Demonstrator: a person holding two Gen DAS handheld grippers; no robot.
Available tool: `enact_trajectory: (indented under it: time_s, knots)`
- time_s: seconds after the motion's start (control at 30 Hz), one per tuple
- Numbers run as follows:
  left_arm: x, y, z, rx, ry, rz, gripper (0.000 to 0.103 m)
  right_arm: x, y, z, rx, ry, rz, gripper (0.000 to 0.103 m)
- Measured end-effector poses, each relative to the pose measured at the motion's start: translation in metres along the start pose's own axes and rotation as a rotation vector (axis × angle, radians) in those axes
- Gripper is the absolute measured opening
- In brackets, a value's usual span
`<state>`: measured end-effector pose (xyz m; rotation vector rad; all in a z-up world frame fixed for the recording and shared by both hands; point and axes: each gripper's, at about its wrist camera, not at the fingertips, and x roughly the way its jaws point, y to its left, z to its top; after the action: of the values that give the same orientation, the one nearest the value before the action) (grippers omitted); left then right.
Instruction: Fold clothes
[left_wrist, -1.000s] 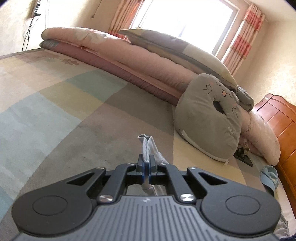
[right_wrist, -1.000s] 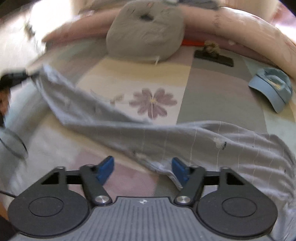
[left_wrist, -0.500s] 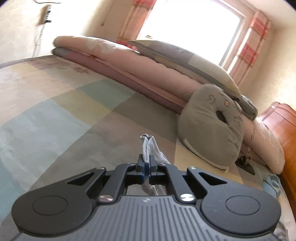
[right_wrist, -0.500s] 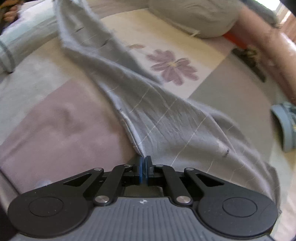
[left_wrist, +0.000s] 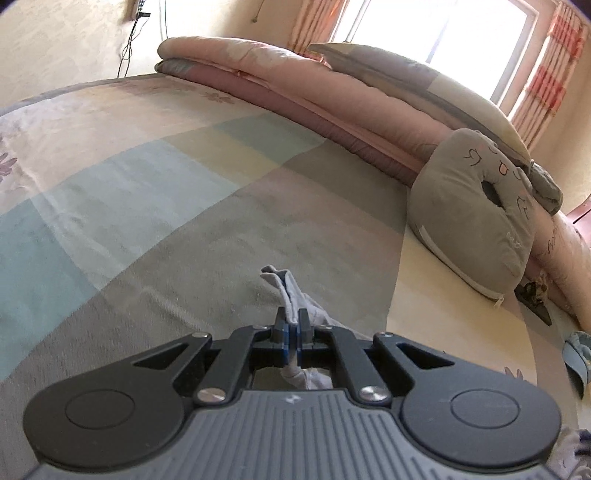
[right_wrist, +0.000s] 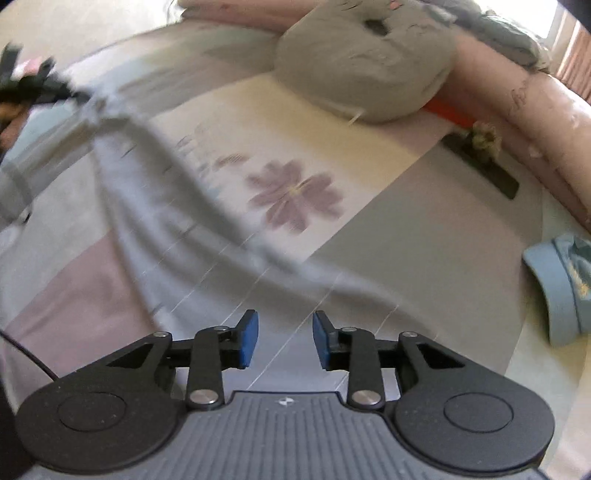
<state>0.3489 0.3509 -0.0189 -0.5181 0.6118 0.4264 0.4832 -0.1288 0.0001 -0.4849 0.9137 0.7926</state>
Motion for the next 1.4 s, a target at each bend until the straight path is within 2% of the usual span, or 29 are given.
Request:
enact_trajectory:
  time_s: [0.17, 0.33, 0.47, 0.67, 0.9, 1.1, 1.13, 1.2, 1.23, 1.4]
  knots:
    - [-0.006, -0.004, -0.002, 0.012, -0.008, 0.004, 0.002, 0.037, -0.03, 0.027, 0.004, -0.009, 0.051, 0.037]
    - [-0.008, -0.003, -0.004, 0.016, -0.013, 0.022, 0.002, 0.077, -0.026, 0.064, -0.004, -0.028, 0.198, 0.037]
    - [-0.008, 0.003, -0.007, 0.006, -0.005, 0.021, 0.002, 0.106, -0.006, 0.1, -0.027, -0.052, 0.274, 0.037]
    - [-0.005, 0.017, -0.011, -0.004, 0.014, 0.004, 0.002, 0.145, 0.05, 0.15, -0.11, -0.085, 0.384, 0.037]
    - [0.001, 0.027, -0.016, -0.006, 0.022, -0.018, 0.002, 0.18, 0.104, 0.183, -0.171, -0.1, 0.447, 0.037]
    - [0.006, 0.034, -0.021, -0.01, 0.039, -0.032, 0.002, 0.179, 0.131, 0.187, -0.268, -0.129, 0.423, 0.037]
    - [0.007, 0.034, -0.021, -0.002, 0.04, -0.035, 0.002, 0.178, 0.133, 0.187, -0.284, -0.131, 0.417, 0.035]
    - [0.008, 0.033, -0.02, 0.015, 0.034, -0.038, 0.002, 0.174, 0.138, 0.188, -0.315, -0.136, 0.404, 0.022]
    - [0.009, 0.032, -0.018, 0.021, 0.03, -0.042, 0.002, 0.172, 0.141, 0.188, -0.331, -0.139, 0.398, 0.005]
    - [0.012, 0.026, 0.002, 0.072, -0.006, -0.089, 0.002, 0.163, 0.152, 0.19, -0.409, -0.151, 0.365, 0.003]
